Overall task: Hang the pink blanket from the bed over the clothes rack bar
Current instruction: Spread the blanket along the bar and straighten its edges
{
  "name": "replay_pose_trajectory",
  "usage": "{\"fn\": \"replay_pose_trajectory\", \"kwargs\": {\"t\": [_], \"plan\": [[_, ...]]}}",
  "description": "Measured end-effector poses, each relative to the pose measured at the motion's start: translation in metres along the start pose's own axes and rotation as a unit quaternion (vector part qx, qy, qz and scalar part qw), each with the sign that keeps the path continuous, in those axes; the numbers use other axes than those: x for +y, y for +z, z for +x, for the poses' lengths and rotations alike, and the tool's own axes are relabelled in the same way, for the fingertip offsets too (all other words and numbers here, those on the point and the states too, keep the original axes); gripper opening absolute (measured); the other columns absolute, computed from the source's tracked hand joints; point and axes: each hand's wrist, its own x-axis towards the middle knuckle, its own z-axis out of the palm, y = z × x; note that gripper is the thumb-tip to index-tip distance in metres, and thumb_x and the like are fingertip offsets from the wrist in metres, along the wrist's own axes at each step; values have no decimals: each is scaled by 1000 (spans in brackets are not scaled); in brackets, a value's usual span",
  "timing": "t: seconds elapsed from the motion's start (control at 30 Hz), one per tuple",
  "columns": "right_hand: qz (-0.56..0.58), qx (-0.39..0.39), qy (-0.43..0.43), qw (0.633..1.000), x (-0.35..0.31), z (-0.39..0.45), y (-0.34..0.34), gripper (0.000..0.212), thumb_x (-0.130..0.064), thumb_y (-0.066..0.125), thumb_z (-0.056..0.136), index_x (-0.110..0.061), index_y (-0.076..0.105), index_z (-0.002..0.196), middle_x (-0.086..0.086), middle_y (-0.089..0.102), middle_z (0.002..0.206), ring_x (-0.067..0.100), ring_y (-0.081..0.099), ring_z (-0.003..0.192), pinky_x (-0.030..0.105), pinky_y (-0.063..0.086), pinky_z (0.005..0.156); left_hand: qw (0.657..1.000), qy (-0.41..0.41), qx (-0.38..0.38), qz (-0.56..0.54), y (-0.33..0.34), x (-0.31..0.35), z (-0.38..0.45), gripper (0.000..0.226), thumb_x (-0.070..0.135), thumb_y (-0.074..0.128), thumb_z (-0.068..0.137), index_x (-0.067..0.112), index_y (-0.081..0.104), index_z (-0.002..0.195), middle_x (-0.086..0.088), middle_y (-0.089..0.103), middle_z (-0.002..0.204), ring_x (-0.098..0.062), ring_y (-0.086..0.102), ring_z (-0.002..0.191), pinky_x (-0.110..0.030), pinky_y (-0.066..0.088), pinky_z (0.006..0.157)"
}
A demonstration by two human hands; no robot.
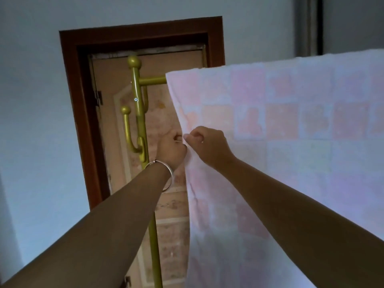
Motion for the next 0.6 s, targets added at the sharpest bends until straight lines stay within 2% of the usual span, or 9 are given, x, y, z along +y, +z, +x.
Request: {"fn": "replay_pose_trajectory", "kwargs": {"t": [0.07, 0.13, 0.17, 0.23, 0.3, 0.37, 0.47, 0.53, 0.6], "plan": [[-11, 8, 52, 999, -8, 7, 8, 29, -39, 59, 84, -11, 52, 82, 9, 60, 81, 25, 55, 75, 30, 42, 66, 994, 2, -61, -95, -3, 0, -4, 38, -24, 28, 69, -5, 59, 78, -16, 57, 84, -24, 55, 76, -38, 51, 71], [-22, 14, 92, 995, -12, 14, 12, 28, -39, 59, 84, -14, 46, 82, 8, 57, 82, 25, 54, 76, 28, 38, 65, 986, -19, -71, -146, -5, 0, -3, 50, -27, 21, 70, -6, 63, 88, -20, 61, 92, -27, 58, 72, -34, 53, 66], [-40, 12, 99, 994, -13, 16, 12, 21, -33, 59, 86, -15, 49, 83, 11, 61, 85, 27, 57, 79, 27, 38, 66, 985, -35, -65, -156, -5, -2, 0, 49, -27, 22, 72, -6, 62, 92, -20, 60, 94, -28, 57, 70, -31, 52, 62], [-94, 0, 87, 992, -10, 16, 12, 12, -17, 52, 89, -9, 60, 88, 17, 66, 93, 31, 61, 85, 25, 37, 67, 989, -50, -42, -132, -3, -7, 3, 34, -22, 34, 81, 1, 55, 94, -17, 56, 98, -25, 55, 60, -30, 50, 54], [-127, -26, 76, 989, -7, 12, 14, 16, -13, 51, 88, -2, 61, 90, 13, 63, 83, 26, 56, 74, 24, 38, 66, 994, -61, -50, -72, 2, -15, 7, 20, -5, 53, 86, 7, 44, 100, -13, 53, 93, -20, 51, 52, -30, 49, 51], [-125, -36, 75, 989, -4, 7, 18, 16, -22, 57, 85, -6, 57, 84, 0, 50, 65, 19, 49, 63, 21, 38, 58, 996, -72, -53, -19, 7, -21, 12, 25, 5, 59, 86, 8, 39, 101, -8, 52, 82, -16, 49, 52, -28, 48, 49], [-130, -13, 82, 988, -4, 7, 25, 36, -45, 53, 85, -11, 44, 76, -7, 35, 54, 14, 39, 52, 20, 28, 50, 997, -64, -49, 22, 12, -21, 18, 10, 5, 45, 87, 10, 40, 82, -4, 40, 67, -17, 42, 55, -25, 43, 51], [-155, -13, 71, 985, -5, 10, 25, 32, -41, 51, 89, -11, 53, 80, -5, 42, 56, 16, 45, 58, 22, 34, 53, 997, -33, -25, 68, 13, -21, 20, 16, 4, 40, 86, 8, 39, 70, -5, 36, 58, -18, 37, 49, -18, 37, 39], [-162, -33, 67, 984, -7, 10, 24, 20, -23, 53, 90, -5, 62, 94, 3, 58, 71, 20, 55, 69, 26, 42, 61, 997, -33, -28, 61, 10, -21, 18, 4, 0, 52, 83, 2, 51, 79, -6, 46, 56, -15, 44, 42, -17, 38, 29]]}}
